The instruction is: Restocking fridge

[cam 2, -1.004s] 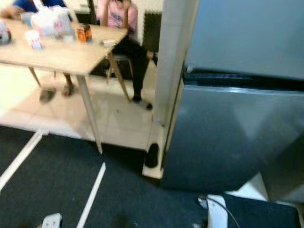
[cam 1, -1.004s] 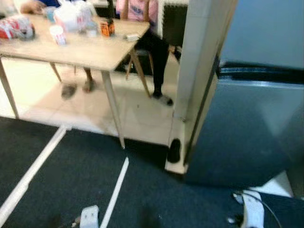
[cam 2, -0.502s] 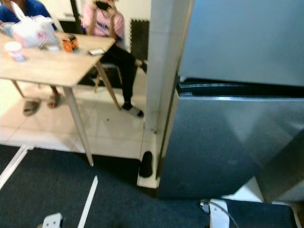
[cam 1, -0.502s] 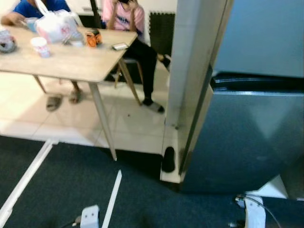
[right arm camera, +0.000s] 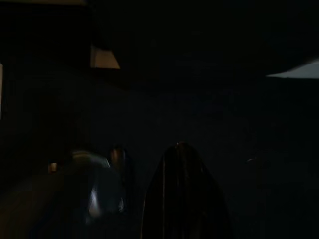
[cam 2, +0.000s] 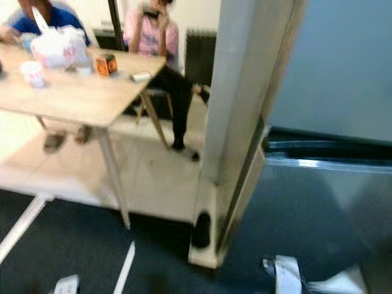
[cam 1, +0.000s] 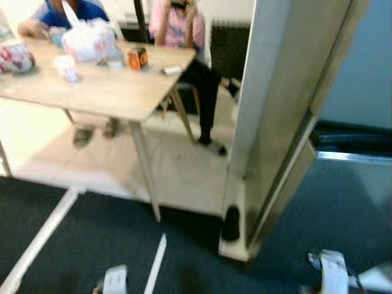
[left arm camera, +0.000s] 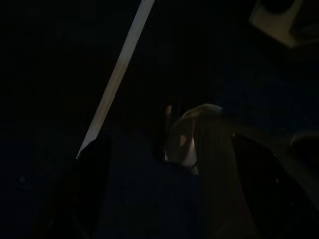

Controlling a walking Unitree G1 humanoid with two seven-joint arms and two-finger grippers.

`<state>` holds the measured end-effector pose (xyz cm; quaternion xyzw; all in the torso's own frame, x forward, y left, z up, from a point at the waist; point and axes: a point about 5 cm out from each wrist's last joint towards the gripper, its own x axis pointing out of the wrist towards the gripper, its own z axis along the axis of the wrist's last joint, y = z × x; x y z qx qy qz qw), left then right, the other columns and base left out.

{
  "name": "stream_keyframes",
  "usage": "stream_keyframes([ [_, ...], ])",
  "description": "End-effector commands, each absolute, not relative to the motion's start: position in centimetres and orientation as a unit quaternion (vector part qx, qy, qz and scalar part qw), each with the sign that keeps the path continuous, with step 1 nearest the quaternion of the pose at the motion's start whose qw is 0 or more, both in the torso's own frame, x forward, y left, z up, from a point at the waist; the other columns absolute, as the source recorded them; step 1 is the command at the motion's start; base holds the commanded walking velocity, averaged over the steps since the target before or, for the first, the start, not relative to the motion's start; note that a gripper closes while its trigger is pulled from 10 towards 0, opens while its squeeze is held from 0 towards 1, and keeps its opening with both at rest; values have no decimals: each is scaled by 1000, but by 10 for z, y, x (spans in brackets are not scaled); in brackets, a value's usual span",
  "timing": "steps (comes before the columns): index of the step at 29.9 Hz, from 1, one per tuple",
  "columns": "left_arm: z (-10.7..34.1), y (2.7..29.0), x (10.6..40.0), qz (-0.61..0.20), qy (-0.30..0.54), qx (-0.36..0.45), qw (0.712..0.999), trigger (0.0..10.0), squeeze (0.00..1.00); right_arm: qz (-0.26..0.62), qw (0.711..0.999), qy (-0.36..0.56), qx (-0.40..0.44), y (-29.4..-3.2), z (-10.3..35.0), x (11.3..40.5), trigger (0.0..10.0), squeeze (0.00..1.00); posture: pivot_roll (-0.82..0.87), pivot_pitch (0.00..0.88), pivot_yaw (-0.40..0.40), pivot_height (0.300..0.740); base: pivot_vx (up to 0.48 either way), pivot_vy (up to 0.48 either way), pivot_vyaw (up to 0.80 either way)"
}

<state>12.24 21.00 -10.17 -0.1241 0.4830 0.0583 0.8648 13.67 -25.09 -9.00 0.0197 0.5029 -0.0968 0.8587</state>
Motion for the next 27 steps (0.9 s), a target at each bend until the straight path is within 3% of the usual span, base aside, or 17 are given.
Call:
stream_keyframes([
  [1, -103, 209, 119, 46, 493, -117, 861, 10000, 0, -105, 862, 496, 16, -255, -87, 140, 10000, 0, -38, 0, 11, 740, 0, -401, 0],
  [8, -104, 209, 117, 41, 500, -107, 858, 10000, 0, -109, 863, 493, 17, -256, -87, 141, 10000, 0, -38, 0, 10, 740, 0, -448, 0],
  [17, -103, 209, 118, 51, 495, -115, 860, 10000, 0, -124, 872, 473, 23, -260, -83, 148, 10000, 0, -39, 0, 11, 740, 0, 0, 0],
  [27, -104, 209, 117, 50, 496, -115, 859, 10000, 0, -137, 915, 374, 68, -263, -55, 201, 10000, 0, -36, 0, 11, 740, 0, 0, 0],
])
